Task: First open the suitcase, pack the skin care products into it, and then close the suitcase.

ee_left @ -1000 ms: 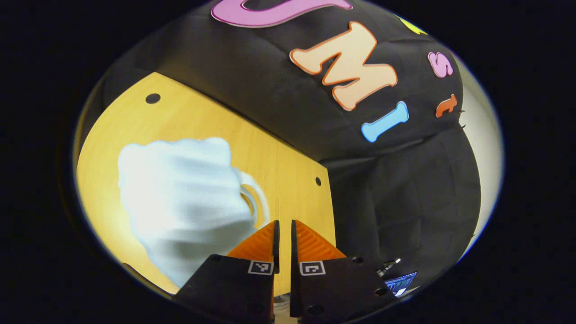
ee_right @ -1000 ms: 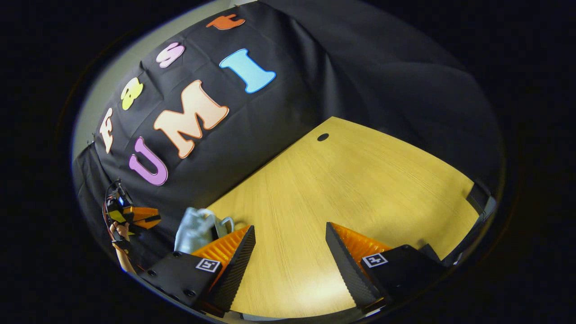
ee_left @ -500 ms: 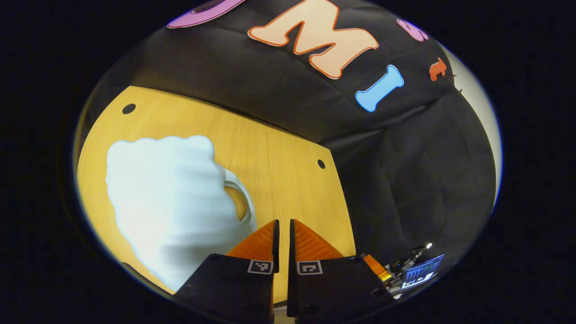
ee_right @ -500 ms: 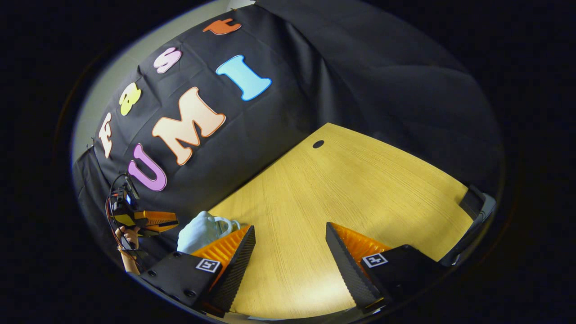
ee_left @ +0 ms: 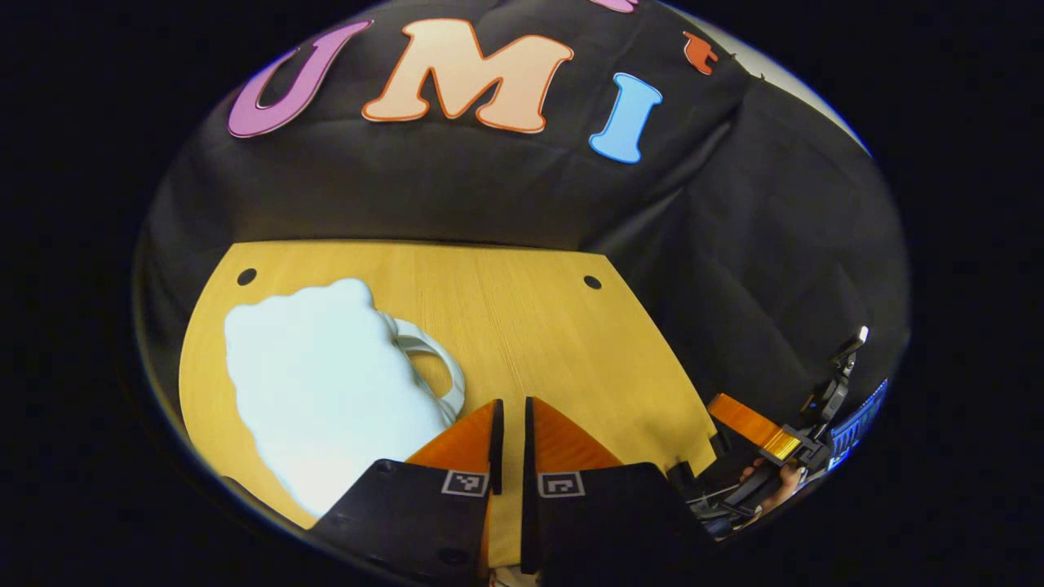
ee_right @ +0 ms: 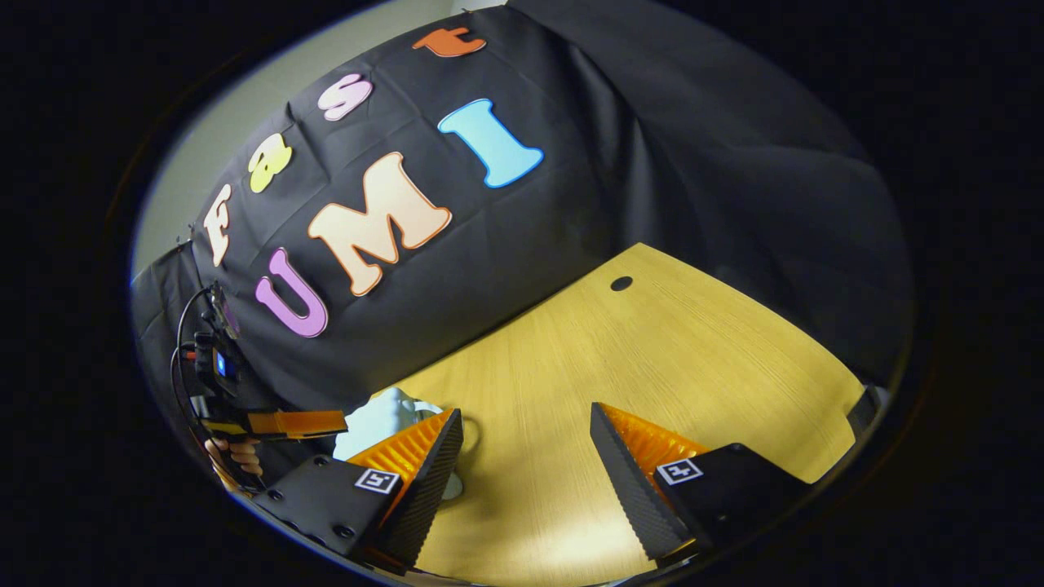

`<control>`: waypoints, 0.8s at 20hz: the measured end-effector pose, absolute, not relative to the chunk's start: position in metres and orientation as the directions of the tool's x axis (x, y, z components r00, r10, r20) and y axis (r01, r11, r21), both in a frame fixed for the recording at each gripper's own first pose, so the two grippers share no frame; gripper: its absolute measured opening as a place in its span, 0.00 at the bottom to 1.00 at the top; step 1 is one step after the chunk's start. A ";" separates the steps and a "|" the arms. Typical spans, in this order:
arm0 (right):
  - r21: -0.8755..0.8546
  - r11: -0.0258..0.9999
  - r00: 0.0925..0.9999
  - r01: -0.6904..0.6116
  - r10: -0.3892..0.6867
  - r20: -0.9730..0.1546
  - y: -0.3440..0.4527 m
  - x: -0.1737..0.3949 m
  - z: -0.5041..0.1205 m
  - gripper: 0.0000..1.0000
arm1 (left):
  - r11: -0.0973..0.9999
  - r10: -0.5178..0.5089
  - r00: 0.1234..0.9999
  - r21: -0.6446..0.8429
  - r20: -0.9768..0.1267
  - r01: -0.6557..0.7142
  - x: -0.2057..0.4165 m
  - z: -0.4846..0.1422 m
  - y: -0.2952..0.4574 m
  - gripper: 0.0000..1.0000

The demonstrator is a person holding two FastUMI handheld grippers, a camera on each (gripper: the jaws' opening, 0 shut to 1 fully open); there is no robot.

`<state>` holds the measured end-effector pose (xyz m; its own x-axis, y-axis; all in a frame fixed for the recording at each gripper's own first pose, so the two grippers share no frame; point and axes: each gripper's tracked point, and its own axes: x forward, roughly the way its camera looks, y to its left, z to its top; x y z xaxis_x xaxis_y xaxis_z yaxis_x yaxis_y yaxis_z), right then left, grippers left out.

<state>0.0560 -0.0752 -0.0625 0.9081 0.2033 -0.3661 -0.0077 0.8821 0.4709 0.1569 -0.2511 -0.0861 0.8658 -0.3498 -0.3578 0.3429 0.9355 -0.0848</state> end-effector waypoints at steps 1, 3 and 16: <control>0.474 0.881 0.910 -0.019 0.211 -0.356 -0.072 0.059 -0.059 0.98 | 0.937 -0.349 0.877 -0.090 -0.332 0.338 0.154 -0.084 -0.257 0.19; 0.481 0.875 0.914 -0.044 0.229 -0.334 -0.068 0.065 -0.048 0.98 | 0.938 -0.343 0.888 -0.072 -0.307 0.338 0.152 -0.083 -0.267 0.35; 0.472 0.872 0.923 -0.131 0.281 -0.262 -0.077 0.075 -0.011 0.98 | 0.975 -0.170 0.966 0.108 -0.194 0.193 0.153 -0.097 -0.287 0.96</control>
<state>0.0750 -0.0774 -0.0108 0.9234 0.2806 -0.2619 -0.1312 0.8720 0.4716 0.1531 -0.2874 -0.0970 0.9662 -0.1696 -0.1939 0.1929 0.9752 0.1082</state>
